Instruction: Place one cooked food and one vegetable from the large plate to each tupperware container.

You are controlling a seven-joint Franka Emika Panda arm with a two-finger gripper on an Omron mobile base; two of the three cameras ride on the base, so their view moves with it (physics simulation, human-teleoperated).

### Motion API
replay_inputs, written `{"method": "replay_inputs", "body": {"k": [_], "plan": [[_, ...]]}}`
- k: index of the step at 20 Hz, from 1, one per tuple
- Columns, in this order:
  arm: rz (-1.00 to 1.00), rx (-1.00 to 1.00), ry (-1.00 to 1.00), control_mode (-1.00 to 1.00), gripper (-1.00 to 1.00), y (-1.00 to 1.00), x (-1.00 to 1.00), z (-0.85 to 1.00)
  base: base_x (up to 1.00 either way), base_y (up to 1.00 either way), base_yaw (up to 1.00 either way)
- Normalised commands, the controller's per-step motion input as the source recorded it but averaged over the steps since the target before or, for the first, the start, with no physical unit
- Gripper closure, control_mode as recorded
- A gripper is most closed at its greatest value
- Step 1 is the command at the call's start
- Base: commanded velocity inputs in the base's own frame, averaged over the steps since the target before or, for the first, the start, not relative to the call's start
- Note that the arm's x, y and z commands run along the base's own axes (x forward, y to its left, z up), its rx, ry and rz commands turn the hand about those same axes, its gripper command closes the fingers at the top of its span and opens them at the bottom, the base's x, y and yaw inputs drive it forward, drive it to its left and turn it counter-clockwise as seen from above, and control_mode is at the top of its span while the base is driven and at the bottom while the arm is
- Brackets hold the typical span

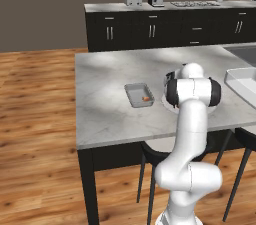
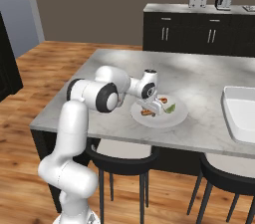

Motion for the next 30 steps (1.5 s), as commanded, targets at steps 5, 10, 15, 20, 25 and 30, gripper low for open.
{"method": "replay_inputs", "body": {"k": [5, 10, 15, 20, 25, 30], "plan": [[0.00, 0.00, 0.00, -1.00, 1.00, 0.00, 0.00, 0.00, 0.00, 0.00, 0.00], [0.01, 0.00, 0.00, -1.00, 1.00, 0.07, 0.00, 0.40, 0.00, 0.00, 0.00], [0.15, -0.01, 0.00, -1.00, 1.00, 0.42, 0.00, 0.82, 0.00, 0.00, 0.00], [0.52, -0.02, 0.05, -1.00, 1.00, 0.98, 0.00, 0.78, 0.00, 0.00, 0.00], [0.70, 0.00, 0.04, -1.00, 1.00, 1.00, 0.10, 0.46, 0.00, 0.00, 0.00], [0.72, 0.01, 0.18, -1.00, 1.00, 0.94, 0.30, 0.07, 0.00, 0.00, 0.00]]}}
